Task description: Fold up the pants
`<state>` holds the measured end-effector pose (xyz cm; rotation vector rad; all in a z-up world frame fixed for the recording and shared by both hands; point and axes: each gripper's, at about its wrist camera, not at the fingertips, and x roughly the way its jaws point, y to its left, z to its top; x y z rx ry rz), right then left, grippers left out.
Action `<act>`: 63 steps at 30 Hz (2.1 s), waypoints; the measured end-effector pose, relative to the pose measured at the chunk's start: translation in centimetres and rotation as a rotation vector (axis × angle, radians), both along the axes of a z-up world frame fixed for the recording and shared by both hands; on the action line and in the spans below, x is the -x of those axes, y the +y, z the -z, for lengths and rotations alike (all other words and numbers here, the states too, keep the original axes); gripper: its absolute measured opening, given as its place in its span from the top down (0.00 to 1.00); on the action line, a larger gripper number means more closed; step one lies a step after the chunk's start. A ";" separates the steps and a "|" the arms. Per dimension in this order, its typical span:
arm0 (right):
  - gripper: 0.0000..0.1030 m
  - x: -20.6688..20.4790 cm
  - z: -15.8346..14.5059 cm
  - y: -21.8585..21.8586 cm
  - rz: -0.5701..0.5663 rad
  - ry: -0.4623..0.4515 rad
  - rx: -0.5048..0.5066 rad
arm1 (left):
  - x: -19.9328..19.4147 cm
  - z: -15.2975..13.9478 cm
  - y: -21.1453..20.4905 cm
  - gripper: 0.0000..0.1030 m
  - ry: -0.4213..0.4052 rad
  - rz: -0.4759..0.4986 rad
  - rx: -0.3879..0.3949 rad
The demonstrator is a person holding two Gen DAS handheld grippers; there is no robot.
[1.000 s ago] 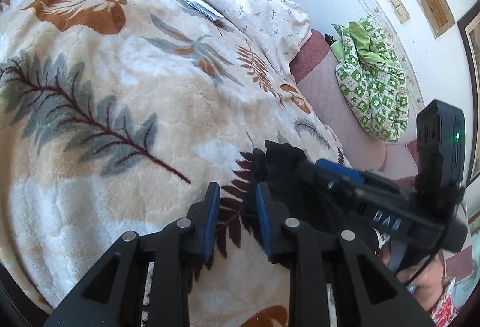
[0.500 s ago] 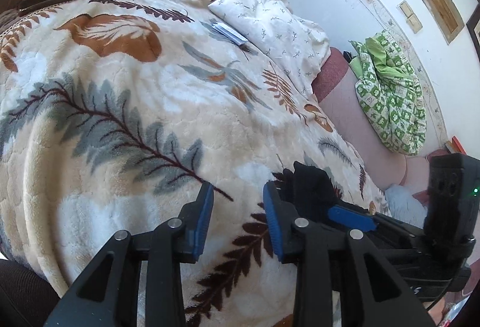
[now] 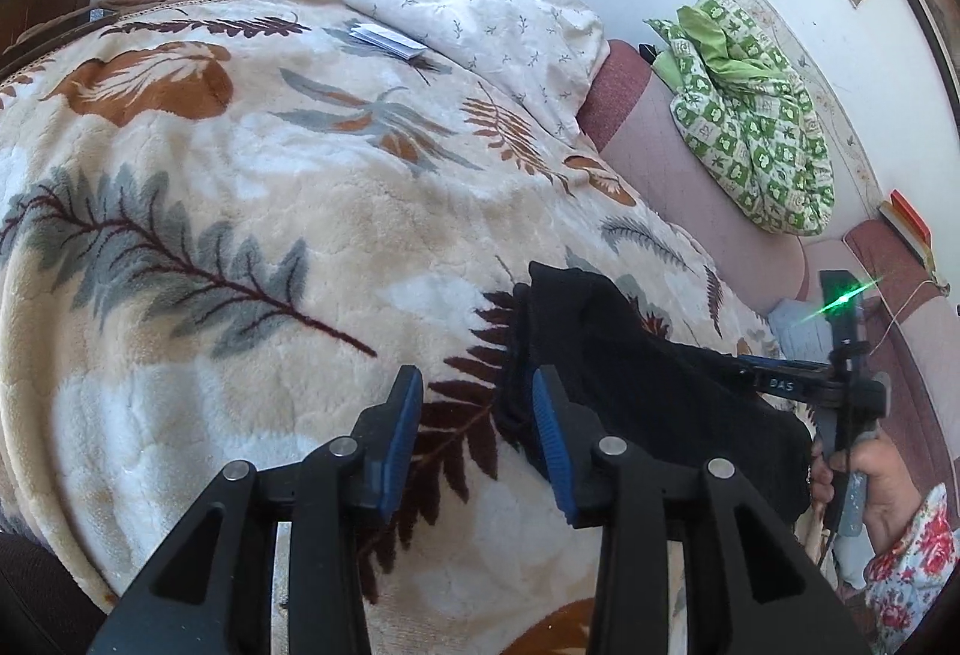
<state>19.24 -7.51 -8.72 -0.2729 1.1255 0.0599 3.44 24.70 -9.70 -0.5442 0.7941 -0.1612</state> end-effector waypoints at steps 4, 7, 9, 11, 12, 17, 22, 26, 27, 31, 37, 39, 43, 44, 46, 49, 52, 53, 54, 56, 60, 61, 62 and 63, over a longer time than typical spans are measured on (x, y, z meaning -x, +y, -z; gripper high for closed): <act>0.58 -2.6 2.5 -0.1 0.029 0.030 0.074 | -0.3 0.3 -0.4 0.64 0.007 0.019 -0.004; 0.58 -5.3 2.7 -0.9 0.119 0.053 0.066 | -0.5 0.5 -0.7 0.64 0.016 0.029 -0.003; 0.58 -6.7 2.9 -1.5 0.155 0.067 0.056 | -0.6 0.4 -0.8 0.64 0.017 0.031 -0.002; 0.58 -6.6 1.6 -1.3 0.152 0.012 0.051 | -0.6 0.4 -0.7 0.64 0.015 0.029 0.002; 0.58 -6.0 0.6 -1.3 0.145 -0.022 0.025 | -0.7 0.4 -0.6 0.64 0.017 0.029 0.007; 0.57 -0.6 -1.9 -1.5 0.089 -0.069 -0.064 | -1.2 0.8 -1.1 0.63 0.031 0.050 0.027; 0.56 0.1 1.6 -1.8 0.102 0.035 -0.104 | -0.8 0.7 -2.5 0.62 0.026 0.081 -0.007; 0.46 -3.4 3.3 -4.2 0.205 0.077 -0.244 | -0.2 0.3 -2.7 0.61 0.011 0.078 -0.036; 0.43 -4.2 3.2 -4.8 0.230 0.086 -0.284 | -0.1 0.2 -2.6 0.59 0.008 0.079 -0.032; 0.41 -4.7 1.5 -4.4 0.258 0.064 -0.263 | 0.2 -0.1 -2.8 0.57 0.003 0.101 -0.024; 0.32 2.8 -2.4 -3.4 0.182 -0.087 -0.227 | -0.2 -3.2 -5.2 0.53 -0.045 0.179 -0.089; 0.31 6.0 -2.0 -3.6 0.167 -0.107 -0.184 | -1.0 -3.9 -6.6 0.45 -0.061 0.222 -0.121; 0.31 11.0 0.0 -4.4 0.167 -0.116 -0.146 | -3.6 -2.2 -9.5 0.43 -0.012 0.291 -0.193; 0.31 12.2 0.8 -4.8 0.181 -0.109 -0.158 | -4.2 -1.3 -9.8 0.43 0.017 0.290 -0.210; 0.31 14.2 2.0 -5.6 0.212 -0.106 -0.180 | -4.8 0.1 -9.8 0.43 0.048 0.277 -0.240; 0.25 16.3 2.5 -7.0 0.225 -0.151 -0.215 | -4.8 0.2 -9.6 0.43 0.047 0.273 -0.266; 0.19 16.8 2.6 -8.7 0.240 -0.158 -0.256 | -4.9 -0.2 -10.0 0.43 0.067 0.269 -0.301; 0.19 17.0 2.4 -9.2 0.250 -0.170 -0.268 | -4.9 -0.3 -10.0 0.43 0.073 0.267 -0.311; 0.19 17.0 2.0 -10.0 0.274 -0.195 -0.267 | -4.8 -0.5 -10.1 0.43 0.078 0.264 -0.317; 0.19 16.9 1.4 -11.9 0.324 -0.233 -0.280 | -4.6 -0.9 -10.2 0.43 0.081 0.253 -0.315; 0.20 16.7 2.3 -17.4 0.474 -0.238 -0.329 | -4.0 -2.2 -9.8 0.43 0.083 0.220 -0.297; 0.21 17.3 2.6 -19.0 0.499 -0.269 -0.388 | -3.7 -2.6 -9.5 0.43 0.080 0.205 -0.291; 0.21 17.8 2.6 -20.0 0.507 -0.302 -0.442 | -3.4 -3.0 -9.1 0.43 0.077 0.188 -0.284; 0.22 18.1 2.5 -20.6 0.520 -0.320 -0.479 | -3.2 -3.3 -8.7 0.43 0.076 0.170 -0.275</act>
